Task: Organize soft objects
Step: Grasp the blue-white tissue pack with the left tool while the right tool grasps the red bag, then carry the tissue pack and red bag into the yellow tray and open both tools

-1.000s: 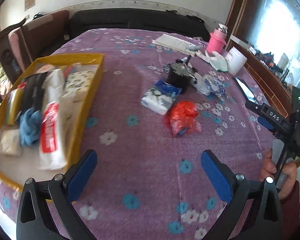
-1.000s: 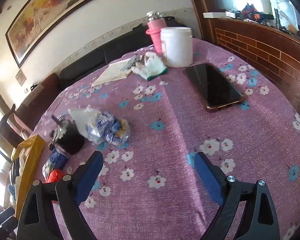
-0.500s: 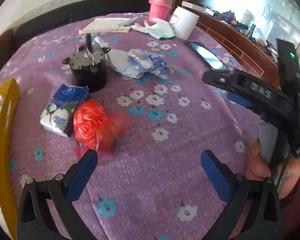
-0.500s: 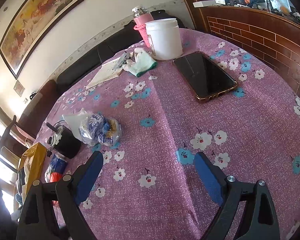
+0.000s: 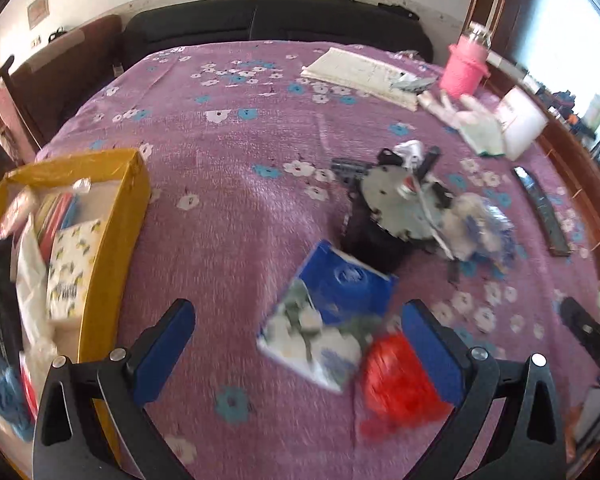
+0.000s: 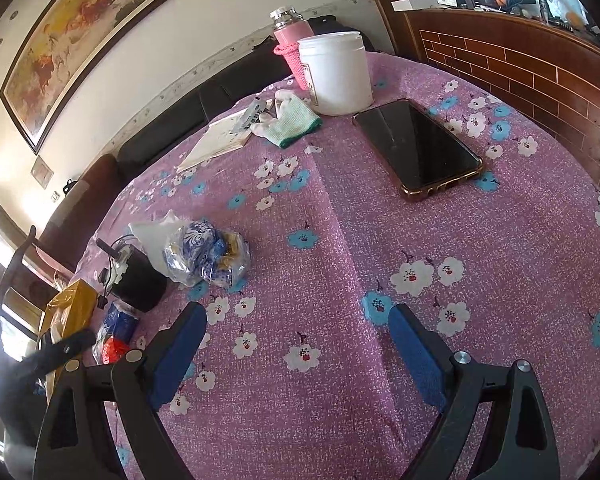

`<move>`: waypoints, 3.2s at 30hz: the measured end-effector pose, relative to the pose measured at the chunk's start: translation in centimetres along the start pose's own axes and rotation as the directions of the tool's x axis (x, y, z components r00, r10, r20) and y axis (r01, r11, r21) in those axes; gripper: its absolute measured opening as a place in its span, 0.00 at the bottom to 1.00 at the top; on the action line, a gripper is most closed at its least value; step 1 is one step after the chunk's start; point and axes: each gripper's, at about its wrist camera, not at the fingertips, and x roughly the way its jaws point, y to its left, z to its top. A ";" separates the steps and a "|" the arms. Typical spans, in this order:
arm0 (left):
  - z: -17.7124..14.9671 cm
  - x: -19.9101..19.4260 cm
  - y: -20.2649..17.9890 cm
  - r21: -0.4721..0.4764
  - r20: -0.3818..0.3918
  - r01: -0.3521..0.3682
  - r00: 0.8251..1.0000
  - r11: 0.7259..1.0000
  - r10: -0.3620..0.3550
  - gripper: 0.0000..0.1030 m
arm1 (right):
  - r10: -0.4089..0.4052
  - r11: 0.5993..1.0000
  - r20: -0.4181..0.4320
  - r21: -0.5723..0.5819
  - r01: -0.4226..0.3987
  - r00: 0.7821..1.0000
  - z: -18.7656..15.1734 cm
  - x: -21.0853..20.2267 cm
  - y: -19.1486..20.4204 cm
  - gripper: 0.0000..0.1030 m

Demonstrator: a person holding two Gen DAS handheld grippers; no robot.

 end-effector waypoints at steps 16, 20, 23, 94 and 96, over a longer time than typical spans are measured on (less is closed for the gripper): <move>-8.3 -3.9 -1.5 0.078 -0.107 0.107 0.989 0.991 -0.098 0.55 | -0.022 0.999 -0.038 -0.035 0.021 0.999 -0.2 0.8 0.4 0.92; -9.8 -5.7 -1.1 0.052 -0.043 0.083 0.996 0.995 -0.081 0.70 | -0.020 0.999 -0.045 -0.041 0.018 0.999 -0.3 0.9 0.3 0.92; -10.4 -5.7 -1.0 0.052 -0.023 0.062 0.998 0.997 -0.061 0.70 | -0.005 0.998 -0.048 -0.058 0.002 0.999 -0.4 0.6 0.7 0.92; -17.9 -18.7 27.0 -0.452 0.173 -0.177 0.944 0.874 0.281 0.91 | 0.193 0.654 -0.452 -0.603 -0.457 0.871 -17.4 0.5 38.7 0.65; -17.8 -18.6 26.4 -0.435 0.167 -0.195 0.942 0.879 0.291 0.91 | 0.205 0.658 -0.434 -0.603 -0.452 0.877 -16.9 -0.3 38.1 0.65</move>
